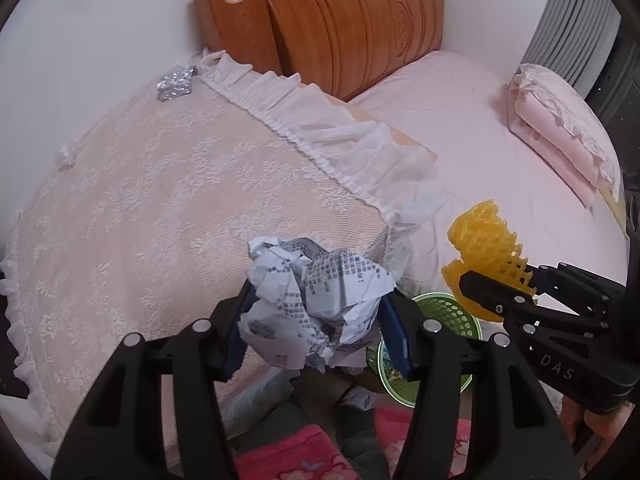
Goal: Collect trash
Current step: 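Carry the yellow mesh net over the wastebasket and open the right tool to drop it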
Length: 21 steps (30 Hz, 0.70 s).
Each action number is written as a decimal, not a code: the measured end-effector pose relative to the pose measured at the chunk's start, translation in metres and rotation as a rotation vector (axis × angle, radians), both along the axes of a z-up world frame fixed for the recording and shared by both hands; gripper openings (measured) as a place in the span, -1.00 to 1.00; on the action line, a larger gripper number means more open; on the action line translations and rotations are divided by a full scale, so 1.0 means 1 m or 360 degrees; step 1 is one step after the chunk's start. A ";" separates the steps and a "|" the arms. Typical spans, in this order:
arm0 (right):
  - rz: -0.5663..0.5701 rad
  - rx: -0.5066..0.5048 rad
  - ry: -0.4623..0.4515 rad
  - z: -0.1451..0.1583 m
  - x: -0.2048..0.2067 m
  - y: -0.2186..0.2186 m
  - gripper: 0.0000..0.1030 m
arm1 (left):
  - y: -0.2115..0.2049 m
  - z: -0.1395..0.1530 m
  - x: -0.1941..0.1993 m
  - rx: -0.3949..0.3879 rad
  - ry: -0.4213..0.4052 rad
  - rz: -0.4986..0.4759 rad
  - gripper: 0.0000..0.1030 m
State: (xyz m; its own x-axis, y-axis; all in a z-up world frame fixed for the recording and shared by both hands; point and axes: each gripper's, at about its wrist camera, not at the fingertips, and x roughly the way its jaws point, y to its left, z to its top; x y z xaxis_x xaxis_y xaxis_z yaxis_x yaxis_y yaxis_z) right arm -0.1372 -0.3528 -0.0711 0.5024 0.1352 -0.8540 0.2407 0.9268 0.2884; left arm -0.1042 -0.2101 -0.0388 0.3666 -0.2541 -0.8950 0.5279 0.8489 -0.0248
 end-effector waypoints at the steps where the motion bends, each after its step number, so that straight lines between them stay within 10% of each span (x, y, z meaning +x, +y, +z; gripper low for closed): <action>1: -0.0036 -0.0006 0.0005 -0.001 -0.007 -0.007 -0.18 | -0.005 0.000 -0.003 0.0002 0.0004 -0.0020 0.06; 14: -0.0425 0.0068 0.0356 -0.065 -0.082 -0.064 -0.15 | -0.043 -0.011 -0.032 -0.0002 0.0070 -0.0203 0.06; 21: -0.0519 0.0030 0.0455 -0.079 -0.105 -0.075 0.68 | -0.057 -0.015 -0.045 0.0011 0.0085 -0.0270 0.06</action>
